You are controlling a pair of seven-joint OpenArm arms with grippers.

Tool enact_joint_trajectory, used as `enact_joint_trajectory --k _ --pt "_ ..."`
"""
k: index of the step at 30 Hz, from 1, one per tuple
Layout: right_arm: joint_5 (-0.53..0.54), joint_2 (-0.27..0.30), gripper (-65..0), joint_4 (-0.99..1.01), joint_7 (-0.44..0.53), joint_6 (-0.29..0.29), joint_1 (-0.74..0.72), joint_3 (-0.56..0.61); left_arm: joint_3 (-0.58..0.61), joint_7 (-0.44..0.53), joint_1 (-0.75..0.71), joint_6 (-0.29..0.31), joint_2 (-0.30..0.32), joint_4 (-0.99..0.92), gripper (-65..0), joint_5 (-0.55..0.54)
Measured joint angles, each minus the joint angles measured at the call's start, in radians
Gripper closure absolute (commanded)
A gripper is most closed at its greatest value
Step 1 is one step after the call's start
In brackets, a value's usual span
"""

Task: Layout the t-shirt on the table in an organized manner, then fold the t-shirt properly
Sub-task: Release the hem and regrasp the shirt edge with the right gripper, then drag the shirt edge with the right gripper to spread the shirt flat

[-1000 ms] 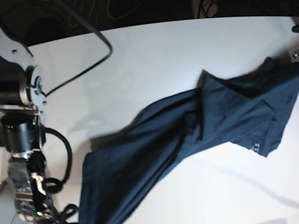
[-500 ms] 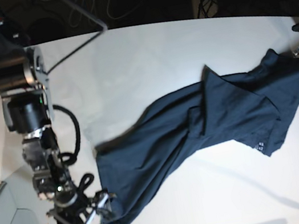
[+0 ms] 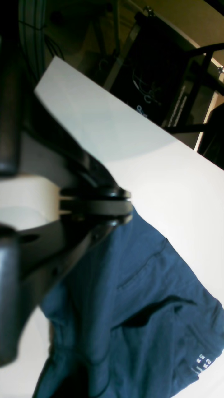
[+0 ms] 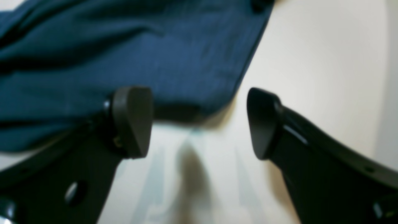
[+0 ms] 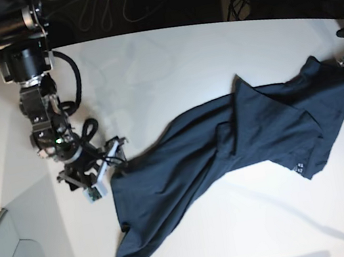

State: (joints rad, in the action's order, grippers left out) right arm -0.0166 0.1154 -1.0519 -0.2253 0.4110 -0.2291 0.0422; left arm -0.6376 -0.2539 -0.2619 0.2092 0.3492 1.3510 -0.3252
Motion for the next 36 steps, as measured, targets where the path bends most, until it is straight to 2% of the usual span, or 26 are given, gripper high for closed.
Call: enact_joint_trajectory --k 4,14,19,22,24,29,30,36 --pt "-0.002 -0.012 -47.8 0.077 -0.010 0.000 -0.007 -0.001 0.000 0.002 0.003 0.000 0.000 0.000 -0.1 0.000" --pt "-0.001 -0.019 -47.7 0.286 0.002 0.000 -0.156 0.000 0.000 0.000 0.002 0.000 0.000 0.000 -0.1 0.000" --pt "-0.002 -0.019 -46.7 0.340 0.096 0.000 -0.175 0.000 0.000 0.000 0.003 0.000 0.000 0.000 -0.1 0.000" --pt "-0.001 -0.019 -39.8 0.364 0.127 0.000 -0.176 0.000 0.000 0.000 0.002 0.000 0.000 0.000 -0.1 0.000" --pt "-0.001 -0.019 -31.5 0.401 0.133 0.000 -0.190 0.000 0.000 0.000 0.003 0.000 0.000 0.000 -0.1 0.000" --pt "0.000 -0.036 -2.4 0.475 0.137 0.000 -0.244 0.000 0.000 0.000 0.002 0.000 -0.001 0.000 -0.1 0.000" --pt "-0.001 -0.041 0.0 0.475 0.141 0.000 -0.244 0.000 0.000 0.000 0.003 0.000 -0.001 0.000 -0.1 0.000" --pt "-0.003 -0.040 0.0 0.438 0.116 0.000 -0.226 0.000 0.000 0.000 0.002 0.000 -0.001 0.000 -0.1 0.000"
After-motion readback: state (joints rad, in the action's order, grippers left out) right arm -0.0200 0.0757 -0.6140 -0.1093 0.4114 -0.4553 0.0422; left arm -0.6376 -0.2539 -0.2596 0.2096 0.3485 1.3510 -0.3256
